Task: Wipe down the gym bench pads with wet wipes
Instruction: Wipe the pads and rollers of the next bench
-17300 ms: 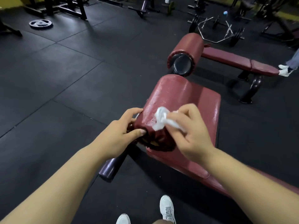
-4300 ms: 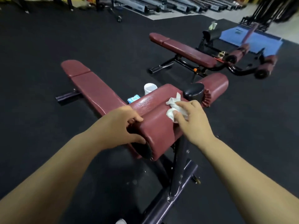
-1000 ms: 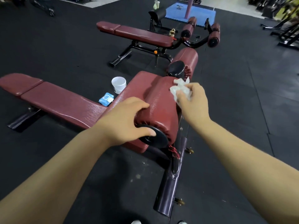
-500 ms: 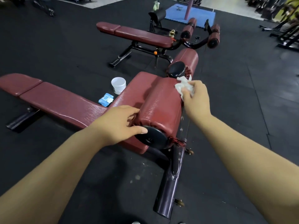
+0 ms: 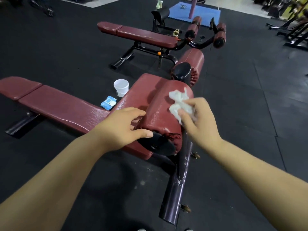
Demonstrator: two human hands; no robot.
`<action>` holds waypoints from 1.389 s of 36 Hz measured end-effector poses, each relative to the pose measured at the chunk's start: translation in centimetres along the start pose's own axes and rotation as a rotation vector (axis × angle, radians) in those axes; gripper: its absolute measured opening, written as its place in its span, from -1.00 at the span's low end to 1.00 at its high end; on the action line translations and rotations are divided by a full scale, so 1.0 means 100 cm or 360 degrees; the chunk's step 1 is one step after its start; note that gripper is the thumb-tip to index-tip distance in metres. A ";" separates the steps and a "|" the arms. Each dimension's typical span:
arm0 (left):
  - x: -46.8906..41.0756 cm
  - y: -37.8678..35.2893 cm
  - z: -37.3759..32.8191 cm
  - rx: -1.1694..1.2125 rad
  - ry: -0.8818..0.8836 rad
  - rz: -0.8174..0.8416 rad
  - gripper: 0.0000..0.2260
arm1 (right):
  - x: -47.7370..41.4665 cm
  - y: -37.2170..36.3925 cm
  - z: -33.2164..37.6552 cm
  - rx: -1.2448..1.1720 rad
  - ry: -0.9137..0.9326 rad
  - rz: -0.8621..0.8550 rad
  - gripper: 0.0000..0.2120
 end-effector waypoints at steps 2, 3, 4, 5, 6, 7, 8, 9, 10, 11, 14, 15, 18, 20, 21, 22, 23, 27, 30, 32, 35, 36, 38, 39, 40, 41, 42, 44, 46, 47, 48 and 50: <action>0.001 0.001 -0.001 -0.0039 -0.0007 0.0021 -0.44 | -0.025 0.002 -0.020 0.0043 -0.0212 -0.0098 -0.84; 0.000 0.002 -0.004 -0.0082 -0.0039 0.0015 -0.46 | -0.036 0.003 -0.031 0.0062 -0.0318 -0.0132 -0.80; 0.001 0.004 -0.010 -0.0145 -0.0089 -0.0002 -0.46 | -0.044 0.005 -0.041 0.0064 -0.0416 -0.0157 -0.77; 0.001 0.005 -0.019 -0.0212 -0.0158 -0.0021 -0.45 | -0.049 0.007 -0.048 0.0058 -0.0493 -0.0173 -0.76; 0.002 0.006 -0.030 -0.0260 -0.0245 -0.0044 -0.42 | -0.050 0.007 -0.053 0.0053 -0.0536 -0.0182 -0.76; 0.002 0.005 -0.041 -0.0286 -0.0327 -0.0052 -0.38 | -0.050 0.007 -0.054 0.0050 -0.0551 -0.0180 -0.76; 0.002 0.002 -0.050 -0.0304 -0.0385 -0.0042 -0.34 | -0.048 0.006 -0.053 0.0046 -0.0554 -0.0172 -0.76; 0.003 -0.001 -0.058 -0.0331 -0.0427 -0.0025 -0.31 | -0.043 0.006 -0.050 0.0030 -0.0549 -0.0172 -0.78; 0.002 -0.005 -0.063 -0.0375 -0.0457 -0.0018 -0.30 | -0.036 0.006 -0.046 0.0007 -0.0532 -0.0178 -0.82; 0.001 -0.008 -0.066 -0.0429 -0.0471 -0.0028 -0.32 | -0.026 0.006 -0.041 -0.0023 -0.0505 -0.0182 -0.85; -0.004 -0.005 -0.058 -0.0451 -0.0439 -0.0110 -0.46 | 0.017 0.003 -0.018 -0.0162 -0.0345 -0.0125 -0.89; -0.005 -0.004 -0.053 -0.0393 -0.0415 -0.0116 -0.48 | 0.032 0.000 -0.009 -0.0213 -0.0255 -0.0074 -0.89; -0.004 0.001 -0.039 -0.0270 -0.0344 -0.0097 -0.50 | 0.055 -0.003 0.017 -0.0240 0.0074 0.0078 -0.84; -0.002 0.004 -0.028 -0.0187 -0.0244 -0.0079 -0.52 | 0.049 -0.005 0.025 -0.0143 0.0210 0.0117 -0.84; -0.001 0.004 -0.021 -0.0147 -0.0181 -0.0063 -0.53 | 0.040 -0.006 0.027 -0.0078 0.0247 0.0103 -0.84; 0.001 0.005 -0.015 -0.0135 -0.0122 -0.0051 -0.54 | 0.030 -0.007 0.026 -0.0018 0.0252 0.0067 -0.85; 0.002 0.007 -0.009 -0.0151 -0.0074 -0.0042 -0.55 | 0.017 -0.007 0.022 0.0028 0.0211 0.0018 -0.85; 0.008 0.011 0.003 -0.0232 0.0044 -0.0010 -0.61 | -0.040 -0.003 -0.015 0.0115 -0.0177 -0.0134 -0.80; 0.007 0.014 -0.014 -0.0353 -0.0072 -0.0071 -0.55 | -0.058 0.000 -0.039 0.0090 -0.0406 -0.0144 -0.76; 0.006 0.013 -0.031 -0.0394 -0.0200 -0.0107 -0.46 | -0.056 0.000 -0.040 0.0111 -0.0433 -0.0141 -0.76; 0.004 0.005 -0.041 -0.0400 -0.0251 -0.0092 -0.38 | -0.029 0.000 -0.025 0.0067 -0.0349 -0.0137 -0.85; 0.004 0.004 -0.040 -0.0403 -0.0245 -0.0106 -0.39 | -0.014 -0.001 -0.014 0.0019 -0.0264 -0.0118 -0.86; 0.003 0.005 -0.034 -0.0369 -0.0219 -0.0145 -0.43 | 0.019 -0.004 0.008 -0.0065 -0.0051 -0.0038 -0.86; 0.003 0.006 -0.030 -0.0353 -0.0209 -0.0152 -0.44 | 0.032 -0.005 0.016 -0.0083 0.0051 0.0016 -0.86; 0.004 0.007 -0.026 -0.0346 -0.0204 -0.0150 -0.45 | 0.041 -0.006 0.021 -0.0083 0.0136 0.0070 -0.85; 0.004 0.007 -0.022 -0.0335 -0.0191 -0.0140 -0.45 | 0.045 -0.007 0.025 -0.0072 0.0202 0.0116 -0.84; 0.005 0.007 -0.018 -0.0318 -0.0171 -0.0127 -0.46 | 0.044 -0.007 0.027 -0.0054 0.0251 0.0147 -0.82; 0.006 0.005 -0.012 -0.0296 -0.0123 -0.0090 -0.47 | 0.031 -0.008 0.027 0.0014 0.0290 0.0137 -0.80; 0.006 0.003 -0.005 -0.0293 -0.0065 -0.0036 -0.49 | 0.008 -0.009 0.015 0.0078 0.0181 0.0063 -0.81; 0.005 0.003 -0.002 -0.0278 -0.0036 -0.0013 -0.51 | -0.007 -0.007 0.004 0.0093 0.0077 0.0005 -0.82; 0.005 0.003 -0.002 -0.0262 -0.0019 0.0002 -0.53 | -0.022 -0.004 -0.008 0.0110 -0.0039 -0.0056 -0.81; 0.005 0.004 -0.007 -0.0320 -0.0037 0.0002 -0.54 | -0.046 0.005 -0.039 0.0137 -0.0316 -0.0145 -0.79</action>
Point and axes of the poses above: each hand's wrist, its own x-axis away from the middle knuckle, its own y-axis out of the back of the hand, z = x × y, the point moved 10 cm from there along -x, towards the middle knuckle, and after that the axes turned 4 degrees about -y, right-handed, at the moved point
